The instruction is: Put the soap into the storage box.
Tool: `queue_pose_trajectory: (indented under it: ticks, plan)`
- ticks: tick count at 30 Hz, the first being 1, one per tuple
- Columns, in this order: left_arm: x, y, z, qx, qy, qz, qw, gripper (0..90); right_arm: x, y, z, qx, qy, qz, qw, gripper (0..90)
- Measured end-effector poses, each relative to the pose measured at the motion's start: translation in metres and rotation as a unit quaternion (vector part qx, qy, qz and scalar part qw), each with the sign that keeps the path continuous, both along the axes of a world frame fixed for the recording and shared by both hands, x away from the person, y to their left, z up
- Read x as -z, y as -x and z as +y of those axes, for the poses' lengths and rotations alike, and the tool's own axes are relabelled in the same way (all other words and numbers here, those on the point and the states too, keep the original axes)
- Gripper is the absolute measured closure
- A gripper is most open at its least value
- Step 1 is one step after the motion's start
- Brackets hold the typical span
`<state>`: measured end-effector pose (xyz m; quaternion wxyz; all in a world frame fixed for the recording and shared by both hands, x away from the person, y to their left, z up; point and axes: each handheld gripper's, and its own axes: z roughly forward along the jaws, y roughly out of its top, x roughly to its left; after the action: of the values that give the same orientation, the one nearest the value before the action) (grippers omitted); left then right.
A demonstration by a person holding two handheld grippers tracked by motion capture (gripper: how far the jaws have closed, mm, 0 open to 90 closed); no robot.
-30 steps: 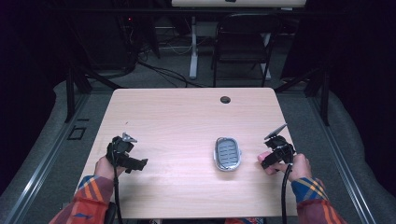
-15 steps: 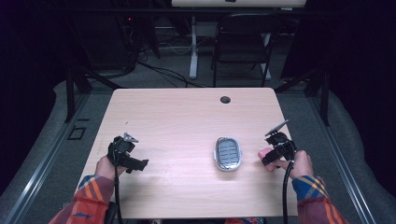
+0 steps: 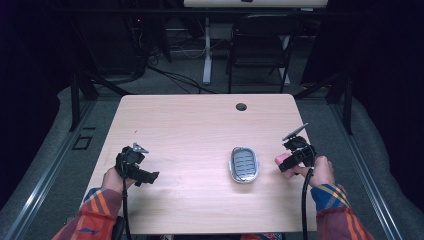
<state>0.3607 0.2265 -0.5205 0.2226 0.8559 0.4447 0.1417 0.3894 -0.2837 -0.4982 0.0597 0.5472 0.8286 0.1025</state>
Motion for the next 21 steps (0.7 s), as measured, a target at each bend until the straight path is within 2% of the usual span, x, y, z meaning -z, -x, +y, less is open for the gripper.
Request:
queue_pose_trajectory:
  ticks: [1, 2, 3, 8, 9, 13, 14, 15, 16, 21]
  plan:
    - [0.000, 0.000, 0.000, 0.000, 0.000, 0.000, 1.0000, 1.3, -0.001, -0.001, 0.000, -0.002, -0.001, 0.002, 1.0000, 37.0]
    - [0.000, 0.000, 0.000, 0.000, 0.000, 0.000, 1.0000, 1.2, -0.001, 0.000, 0.000, 0.006, -0.006, -0.006, 0.9999, 37.0]
    - [0.000, 0.000, 0.000, 0.001, -0.001, -0.001, 1.0000, 1.2, -0.003, -0.002, -0.001, 0.000, -0.003, 0.000, 1.0000, 37.0]
    - [0.000, 0.001, -0.001, 0.002, -0.001, -0.002, 1.0000, 1.1, -0.011, -0.005, 0.000, 0.007, -0.013, -0.009, 0.9998, 37.0]
    - [0.000, 0.001, -0.001, 0.002, 0.000, -0.002, 1.0000, 1.1, -0.012, -0.006, 0.000, 0.002, -0.013, -0.006, 0.9999, 37.0]
    - [0.000, 0.000, 0.000, 0.002, 0.000, 0.000, 1.0000, 1.0, -0.016, -0.009, 0.004, 0.007, -0.020, -0.019, 0.9996, 37.0]
    - [0.000, 0.000, 0.000, 0.002, 0.001, 0.000, 1.0000, 1.0, -0.017, -0.011, 0.004, 0.001, -0.016, -0.014, 0.9998, 37.0]
    - [0.000, 0.000, 0.000, 0.002, 0.000, 0.000, 1.0000, 1.0, -0.017, -0.011, 0.005, 0.006, -0.021, -0.020, 0.9996, 37.0]
    - [0.000, 0.000, 0.000, 0.002, 0.000, 0.000, 1.0000, 1.0, -0.019, -0.013, 0.005, -0.005, -0.014, -0.013, 0.9998, 37.0]
    - [0.000, 0.001, 0.000, 0.003, 0.001, 0.001, 1.0000, 0.9, -0.020, -0.018, 0.009, -0.008, -0.014, -0.015, 0.9998, 37.0]
